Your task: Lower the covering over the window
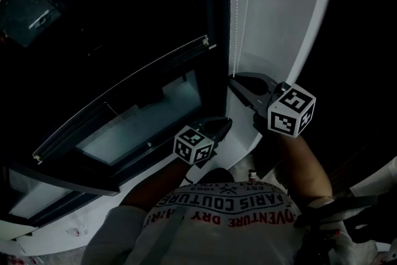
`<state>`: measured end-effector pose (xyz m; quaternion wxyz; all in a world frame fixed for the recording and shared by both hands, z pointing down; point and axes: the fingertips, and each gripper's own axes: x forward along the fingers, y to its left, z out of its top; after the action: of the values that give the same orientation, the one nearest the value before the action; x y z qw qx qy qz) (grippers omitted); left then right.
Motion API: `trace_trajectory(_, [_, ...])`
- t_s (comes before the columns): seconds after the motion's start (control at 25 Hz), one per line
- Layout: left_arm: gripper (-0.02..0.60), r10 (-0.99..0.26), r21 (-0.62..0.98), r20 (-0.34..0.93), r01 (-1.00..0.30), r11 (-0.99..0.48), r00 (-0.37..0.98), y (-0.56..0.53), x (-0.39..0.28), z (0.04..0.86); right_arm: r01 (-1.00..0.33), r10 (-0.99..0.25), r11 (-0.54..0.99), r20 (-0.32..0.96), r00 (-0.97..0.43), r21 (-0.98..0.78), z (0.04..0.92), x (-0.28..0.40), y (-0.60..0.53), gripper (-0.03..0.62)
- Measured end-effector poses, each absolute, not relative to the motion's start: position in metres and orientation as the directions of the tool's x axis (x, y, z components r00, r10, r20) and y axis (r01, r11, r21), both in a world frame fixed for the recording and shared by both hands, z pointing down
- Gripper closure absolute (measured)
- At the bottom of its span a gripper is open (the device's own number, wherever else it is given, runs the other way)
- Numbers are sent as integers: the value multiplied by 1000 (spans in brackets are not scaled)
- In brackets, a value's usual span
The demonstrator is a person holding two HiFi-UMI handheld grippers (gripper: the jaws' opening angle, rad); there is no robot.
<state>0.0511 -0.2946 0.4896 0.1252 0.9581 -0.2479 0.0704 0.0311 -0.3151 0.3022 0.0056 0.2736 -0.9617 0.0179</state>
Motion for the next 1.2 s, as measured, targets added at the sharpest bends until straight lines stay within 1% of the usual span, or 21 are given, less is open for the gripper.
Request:
trace_trajectory(0.16, [572,-459,217,221,-502,-837,861,-301,47,509,-537,-534,843,58,-843,-43,320,31,-321,588])
trace_trajectory(0.32, [572,-435,239,247,-490,-838,866,-303,46,532,-552,-547,832,84,-833,-57,344,29,-327,588])
trace_trajectory(0.6, [572,-416,253,335,-506,-825,846,-311,37,584,-569,-558,816,121,-821,-101,399,24,-336,588])
trace_trajectory(0.92, [572,-336,254,501,-507,-823,797,-298,24,667,-584,-540,785,232,-809,-207,485,24,-332,588])
trace_trajectory(1.0, [571,-317,267,530,-510,-818,786,-294,20,683,-590,-532,778,275,-801,-216,506,23,-332,588])
trace_trajectory(1.08, [569,-329,268,536,-526,-807,778,-295,16,694,-594,-519,775,318,-794,-217,526,23,-329,588])
trace_trajectory(1.12, [566,-347,258,533,-539,-802,772,-298,14,694,-594,-514,773,329,-792,-223,533,23,-329,588])
trace_trajectory(1.2, [519,-377,261,514,-559,-787,770,-305,11,687,-595,-512,767,330,-793,-240,541,24,-329,588])
